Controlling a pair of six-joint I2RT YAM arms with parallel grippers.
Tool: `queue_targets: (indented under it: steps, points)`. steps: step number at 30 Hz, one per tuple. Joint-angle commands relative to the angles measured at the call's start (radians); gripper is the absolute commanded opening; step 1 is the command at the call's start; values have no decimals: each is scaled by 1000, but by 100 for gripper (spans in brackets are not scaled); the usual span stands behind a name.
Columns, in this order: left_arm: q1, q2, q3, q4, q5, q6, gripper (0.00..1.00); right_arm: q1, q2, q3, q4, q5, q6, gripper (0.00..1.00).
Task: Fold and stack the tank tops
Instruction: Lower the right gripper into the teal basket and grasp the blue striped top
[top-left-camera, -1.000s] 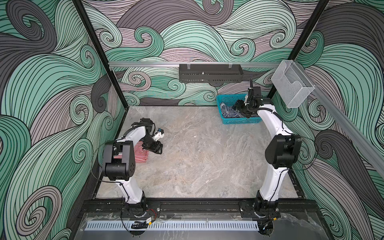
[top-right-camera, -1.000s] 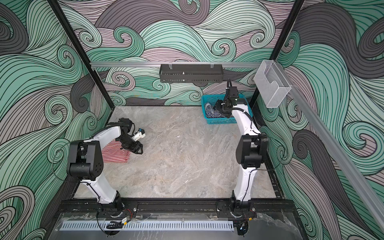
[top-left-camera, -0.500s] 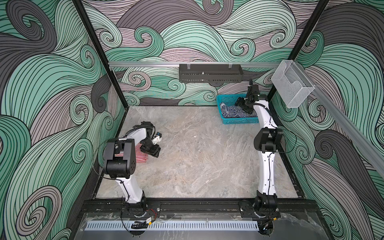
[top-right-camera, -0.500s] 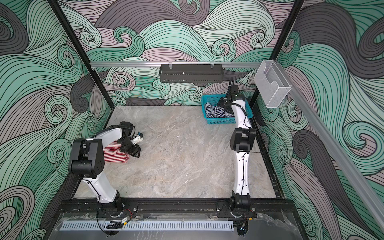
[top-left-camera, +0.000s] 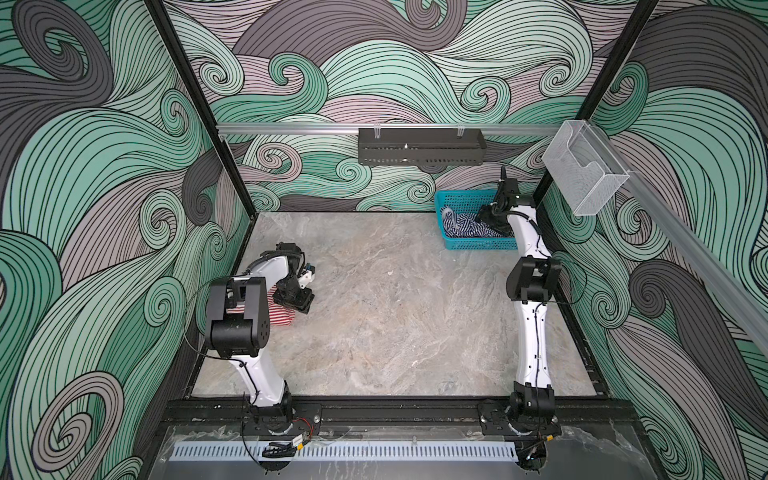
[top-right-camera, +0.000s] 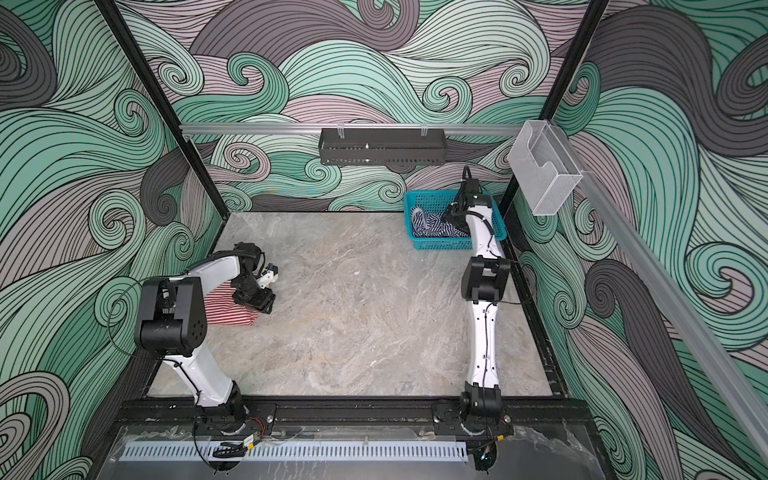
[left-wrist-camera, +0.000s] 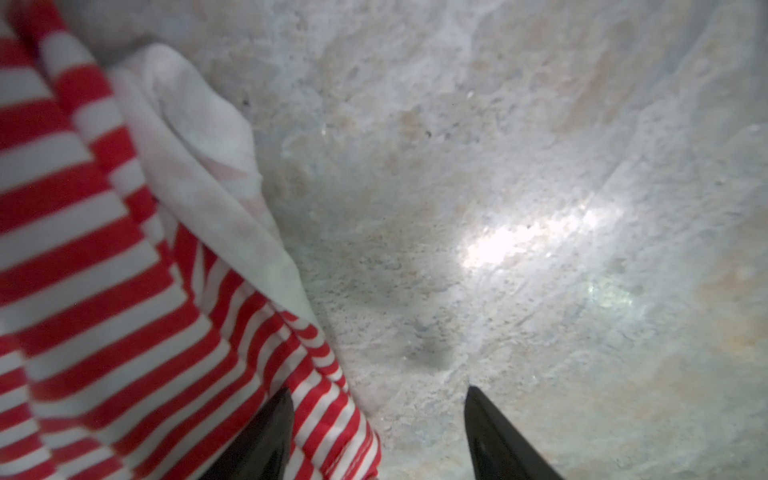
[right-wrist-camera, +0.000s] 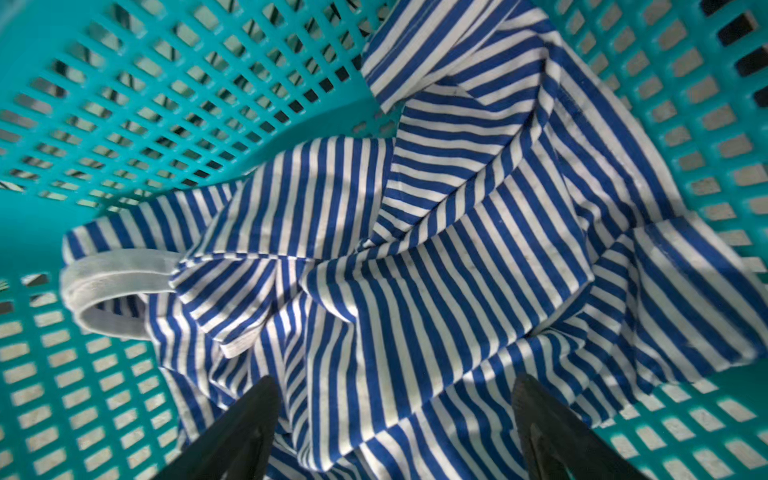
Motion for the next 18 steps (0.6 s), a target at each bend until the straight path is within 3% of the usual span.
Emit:
queue_targets:
  steps: [1,7,10,12,17,18]
  points:
    - [7,-27,25,-19,-14,-24,68,5,-22,-51,-72,33,-36,89]
    - [7,-21,34,-20,-24,-34,68,8,8,-52,-73,3,-50,86]
    - [6,-34,31,-22,-33,-36,68,9,42,-26,-82,-13,-44,76]
    - [7,-49,26,-21,-33,-37,68,9,49,-22,-73,-20,-38,59]
    - [6,-54,19,-18,-27,-48,68,1,29,-5,-19,-88,-10,2]
    - [7,-54,16,-18,-24,-52,68,0,17,1,-12,-98,-3,0]
